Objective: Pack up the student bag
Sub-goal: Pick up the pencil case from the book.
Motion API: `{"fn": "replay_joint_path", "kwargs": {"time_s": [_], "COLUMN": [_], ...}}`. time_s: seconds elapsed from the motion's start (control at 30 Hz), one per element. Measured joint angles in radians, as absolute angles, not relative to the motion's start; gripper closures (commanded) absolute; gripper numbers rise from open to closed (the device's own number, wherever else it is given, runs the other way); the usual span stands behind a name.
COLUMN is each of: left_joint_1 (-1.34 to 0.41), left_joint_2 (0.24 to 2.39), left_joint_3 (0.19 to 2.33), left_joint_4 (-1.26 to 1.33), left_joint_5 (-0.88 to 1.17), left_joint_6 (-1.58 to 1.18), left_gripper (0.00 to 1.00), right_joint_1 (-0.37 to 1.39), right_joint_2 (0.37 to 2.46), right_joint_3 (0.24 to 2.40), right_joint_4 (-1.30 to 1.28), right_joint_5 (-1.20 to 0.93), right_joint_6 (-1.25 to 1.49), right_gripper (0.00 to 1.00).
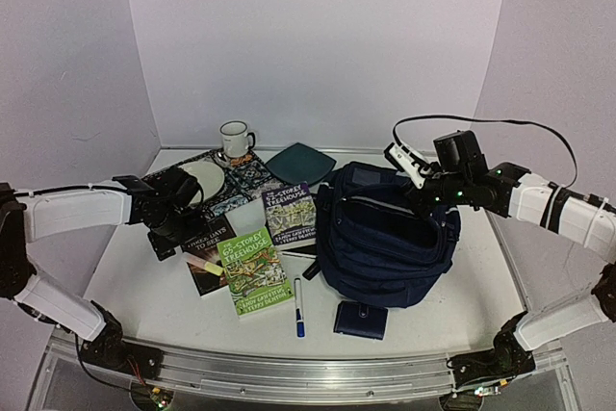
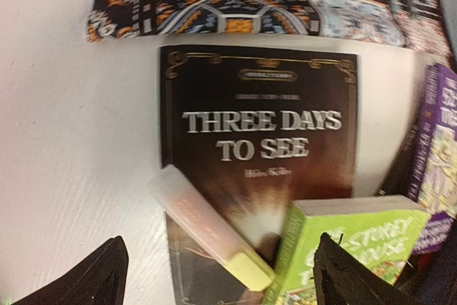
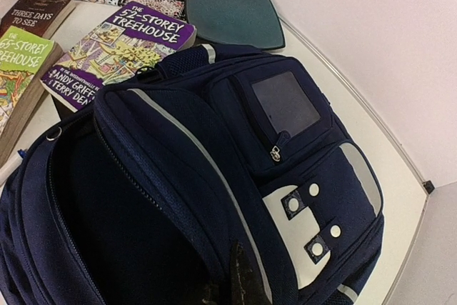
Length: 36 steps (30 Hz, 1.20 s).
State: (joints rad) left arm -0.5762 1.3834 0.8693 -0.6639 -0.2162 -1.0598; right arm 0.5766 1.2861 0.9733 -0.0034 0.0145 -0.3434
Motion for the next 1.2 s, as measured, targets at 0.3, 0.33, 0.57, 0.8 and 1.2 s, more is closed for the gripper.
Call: {"fn": "replay_joint_path", "kwargs": {"time_s": [0.3,0.33,0.57,0.8,1.2], "left_joint_1": [-0.512,-0.512,-0.509,-0.509,-0.507], "left_joint_2": [1.568,1.589,1.683,1.673,1.578], "left_joint_3": [0.895,0.904,0.95,0.932,0.867], "left_joint_4": [-0.71,-0.711,-0.703,-0.67,-0.671], "left_joint_5": [-0.201,-0.197,-0.146,-0.106,-0.108], "left_joint_6": [-1.106,-1.106,-1.109,-1.136,-1.153], "left_gripper": [0.25,0.26,0.37,0.63,0.95], "right_joint_1": [0.576,0.576,0.572,0.572,0.572], "right_joint_2": [1.286,1.286,1.286,1.286,1.286], "right_joint_3": [0.973,0.973,0.973,0.972,0.969], "right_joint_4": [-0.001,-0.001,0.0,0.001,0.007], "right_joint_5": [-0.001,-0.004,-0.012,-0.013,-0.041], "right_joint_6": [-0.341,-0.34,-0.34,-0.34,-0.329], "right_gripper": [1.0,1.0,1.0,1.0,1.0]}}
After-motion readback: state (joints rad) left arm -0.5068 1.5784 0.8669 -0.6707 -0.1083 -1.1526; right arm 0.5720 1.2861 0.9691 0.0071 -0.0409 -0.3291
